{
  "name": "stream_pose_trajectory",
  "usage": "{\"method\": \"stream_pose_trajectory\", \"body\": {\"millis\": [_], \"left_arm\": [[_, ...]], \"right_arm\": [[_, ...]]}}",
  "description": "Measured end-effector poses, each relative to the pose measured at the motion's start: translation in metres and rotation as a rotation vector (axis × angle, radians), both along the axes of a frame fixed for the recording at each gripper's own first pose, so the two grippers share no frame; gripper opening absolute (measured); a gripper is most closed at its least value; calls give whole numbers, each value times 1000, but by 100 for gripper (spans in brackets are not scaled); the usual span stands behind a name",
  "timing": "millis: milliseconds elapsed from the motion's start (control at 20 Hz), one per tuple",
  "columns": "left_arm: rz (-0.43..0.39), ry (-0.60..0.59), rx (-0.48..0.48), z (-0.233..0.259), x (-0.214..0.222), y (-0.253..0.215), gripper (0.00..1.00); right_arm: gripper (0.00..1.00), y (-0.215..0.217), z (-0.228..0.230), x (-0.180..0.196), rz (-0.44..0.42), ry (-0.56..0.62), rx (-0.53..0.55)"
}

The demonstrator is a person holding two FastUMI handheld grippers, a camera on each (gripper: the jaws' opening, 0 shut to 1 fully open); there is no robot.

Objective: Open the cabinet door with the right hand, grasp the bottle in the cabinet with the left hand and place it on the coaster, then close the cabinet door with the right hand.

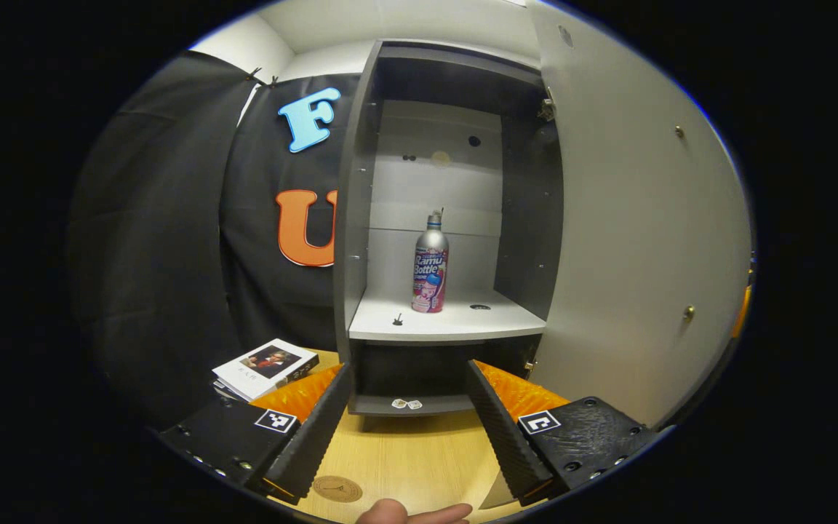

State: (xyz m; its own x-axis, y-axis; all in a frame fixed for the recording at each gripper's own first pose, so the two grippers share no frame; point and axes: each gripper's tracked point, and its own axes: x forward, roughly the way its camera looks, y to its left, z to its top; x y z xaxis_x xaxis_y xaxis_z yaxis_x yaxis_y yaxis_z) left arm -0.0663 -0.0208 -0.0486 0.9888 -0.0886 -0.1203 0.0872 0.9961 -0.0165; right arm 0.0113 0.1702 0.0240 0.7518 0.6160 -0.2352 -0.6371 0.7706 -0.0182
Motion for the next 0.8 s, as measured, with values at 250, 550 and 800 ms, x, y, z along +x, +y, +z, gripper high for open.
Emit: {"method": "stream_pose_trajectory", "body": {"millis": [250, 550, 800], "left_arm": [[-39, 11, 14, -9, 18, -20, 95], [-92, -3, 29, -14, 46, -47, 95], [-122, -6, 39, -15, 71, -67, 95]], "right_arm": [[23, -18, 1, -12, -97, -17, 34], [23, -47, 7, -14, -276, -91, 17], [23, -79, 20, -27, -418, -97, 42]]}}
